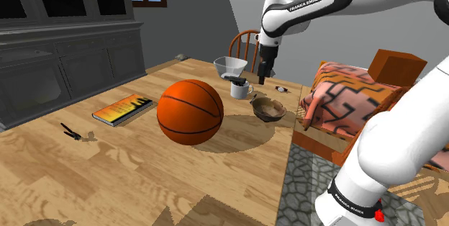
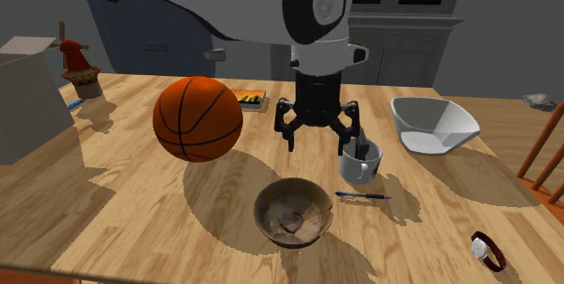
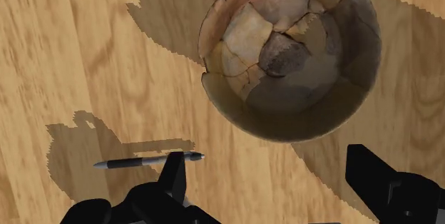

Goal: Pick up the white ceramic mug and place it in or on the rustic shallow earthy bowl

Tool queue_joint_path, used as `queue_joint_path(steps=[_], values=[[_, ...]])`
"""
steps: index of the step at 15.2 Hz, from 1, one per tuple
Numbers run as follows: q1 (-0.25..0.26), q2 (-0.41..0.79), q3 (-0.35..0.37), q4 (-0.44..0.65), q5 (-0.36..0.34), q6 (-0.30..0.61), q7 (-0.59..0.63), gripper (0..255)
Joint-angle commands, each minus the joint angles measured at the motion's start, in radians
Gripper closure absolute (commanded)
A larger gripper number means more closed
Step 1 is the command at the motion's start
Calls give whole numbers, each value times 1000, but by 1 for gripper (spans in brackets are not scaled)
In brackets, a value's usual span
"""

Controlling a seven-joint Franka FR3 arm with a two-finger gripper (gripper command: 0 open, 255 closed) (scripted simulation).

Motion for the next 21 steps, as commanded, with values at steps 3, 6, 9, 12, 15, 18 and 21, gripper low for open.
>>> queue_joint_path(steps=[3,6,9,12,15,18,21], values=[[-9,141,-40,87,35,69,-86,0],[-21,255,-62,173,76,103,-154,0],[-41,372,-73,272,124,125,-221,0],[-64,468,-74,363,165,132,-272,0],[-67,485,-71,344,171,168,-276,0],[-70,504,-70,327,179,203,-281,0],[-72,514,-68,318,183,221,-284,0]])
